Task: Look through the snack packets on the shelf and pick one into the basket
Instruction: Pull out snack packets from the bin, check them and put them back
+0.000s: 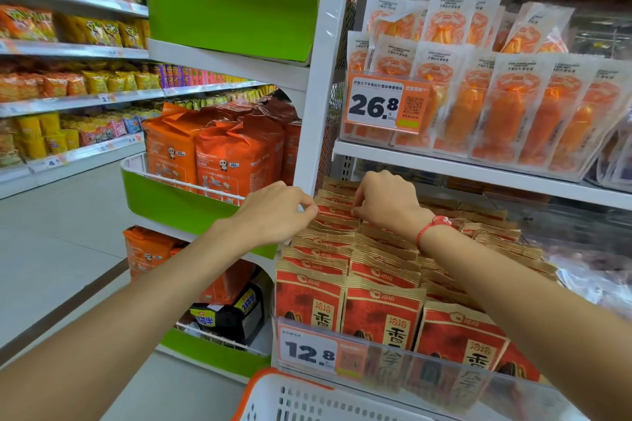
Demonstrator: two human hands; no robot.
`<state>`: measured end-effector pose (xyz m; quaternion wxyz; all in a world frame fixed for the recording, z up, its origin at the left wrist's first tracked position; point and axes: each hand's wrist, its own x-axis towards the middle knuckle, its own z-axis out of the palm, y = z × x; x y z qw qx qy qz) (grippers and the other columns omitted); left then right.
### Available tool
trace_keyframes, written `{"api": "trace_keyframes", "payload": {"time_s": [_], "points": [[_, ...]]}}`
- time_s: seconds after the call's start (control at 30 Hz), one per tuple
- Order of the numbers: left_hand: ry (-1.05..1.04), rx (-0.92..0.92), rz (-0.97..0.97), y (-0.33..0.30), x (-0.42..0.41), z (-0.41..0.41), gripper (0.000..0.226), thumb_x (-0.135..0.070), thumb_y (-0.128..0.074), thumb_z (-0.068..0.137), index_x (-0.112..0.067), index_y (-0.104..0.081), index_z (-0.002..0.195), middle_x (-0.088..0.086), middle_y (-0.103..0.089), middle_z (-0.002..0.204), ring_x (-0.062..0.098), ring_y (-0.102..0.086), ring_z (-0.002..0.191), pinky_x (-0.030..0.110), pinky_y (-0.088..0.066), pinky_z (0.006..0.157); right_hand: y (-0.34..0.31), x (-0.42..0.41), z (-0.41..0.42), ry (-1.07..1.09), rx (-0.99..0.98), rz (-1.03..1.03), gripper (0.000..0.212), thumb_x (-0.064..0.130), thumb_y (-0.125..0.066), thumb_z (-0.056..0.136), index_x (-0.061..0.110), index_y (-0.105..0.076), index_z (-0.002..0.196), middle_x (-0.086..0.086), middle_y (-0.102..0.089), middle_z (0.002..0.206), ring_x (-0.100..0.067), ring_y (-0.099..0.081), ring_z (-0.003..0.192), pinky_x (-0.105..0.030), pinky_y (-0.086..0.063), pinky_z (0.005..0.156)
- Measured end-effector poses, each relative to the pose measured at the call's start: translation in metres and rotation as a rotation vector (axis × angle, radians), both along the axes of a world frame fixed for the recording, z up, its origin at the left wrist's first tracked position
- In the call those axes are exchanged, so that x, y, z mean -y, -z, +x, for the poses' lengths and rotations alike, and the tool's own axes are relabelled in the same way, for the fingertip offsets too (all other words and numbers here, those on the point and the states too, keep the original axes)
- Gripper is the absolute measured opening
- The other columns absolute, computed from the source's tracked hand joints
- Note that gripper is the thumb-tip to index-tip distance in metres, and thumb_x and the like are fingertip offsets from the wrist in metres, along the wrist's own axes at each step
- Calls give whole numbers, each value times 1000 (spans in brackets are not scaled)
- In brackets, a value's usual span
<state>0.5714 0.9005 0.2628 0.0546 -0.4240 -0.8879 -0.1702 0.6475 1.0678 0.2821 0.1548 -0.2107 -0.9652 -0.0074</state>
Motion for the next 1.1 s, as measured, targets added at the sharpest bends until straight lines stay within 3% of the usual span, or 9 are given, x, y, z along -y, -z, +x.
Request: {"api": "trace_keyframes", "payload": {"time_s": [0.23,0.37,0.5,0.63,0.77,0.87,0.97,1.07,1.1], "points": [[-51,54,38,2,-2,7,36,-45,-38,101,-31,-67,117,0,-72,107,20,-62,102,32,-42,76,-6,-2,21,-79,-237,-61,12,28,-69,89,23,-78,96,0,-73,90,-24,-67,88,-29,-47,70],[-205,83,275,3,-1,11,26,-35,-54,95,-25,-54,120,-8,-67,112,21,-63,103,30,-41,75,-14,0,35,-178,-357,-76,11,30,-70,88,25,-78,95,2,-74,83,-18,-67,81,-31,-54,69],[-150,125,382,-4,0,16,62,-38,-68,87,-24,-37,138,-6,-56,131,20,-61,110,37,-51,82,-21,10,57,-291,-566,-69,11,28,-71,88,24,-77,95,6,-74,76,-8,-67,66,-31,-57,62],[-81,44,442,-15,4,36,44,-38,-68,88,-28,-55,129,-7,-63,124,17,-60,109,33,-49,79,-33,22,78,-340,-742,-96,10,27,-72,87,26,-77,95,9,-74,77,-3,-61,59,-22,-49,54],[-52,29,650,-33,21,60,31,-37,-66,89,-32,-60,119,-11,-70,110,15,-66,90,30,-46,69,-49,39,101,-391,-842,-189,19,27,-72,86,30,-71,105,22,-64,80,5,-59,65,-19,-46,56],[-48,78,731,-39,39,79,29,-42,-66,89,-35,-60,116,-15,-69,108,10,-66,97,35,-52,80,-51,54,118,-364,-815,-297,43,35,-71,86,32,-55,126,15,-62,92,-2,-61,78,-28,-52,64],[19,191,785,-36,56,96,25,-41,-66,89,-36,-61,113,-18,-67,112,6,-61,107,39,-51,92,-39,69,129,-364,-685,-440,49,42,-64,90,29,-48,133,9,-57,116,-8,-57,101,-37,-53,84],[98,332,779,-24,73,120,24,-35,-64,91,-38,-57,113,-32,-58,106,-22,-52,94,2,-43,81,-15,87,143,-397,-605,-594,45,40,-58,94,23,-49,135,8,-60,124,-5,-58,107,-32,-51,92],[105,390,779,-17,79,128,24,-34,-63,91,-38,-56,113,-34,-55,105,-26,-50,90,-1,-40,77,-6,92,148,-392,-603,-627,41,38,-58,94,22,-51,132,9,-62,121,-3,-60,103,-29,-51,89]]}}
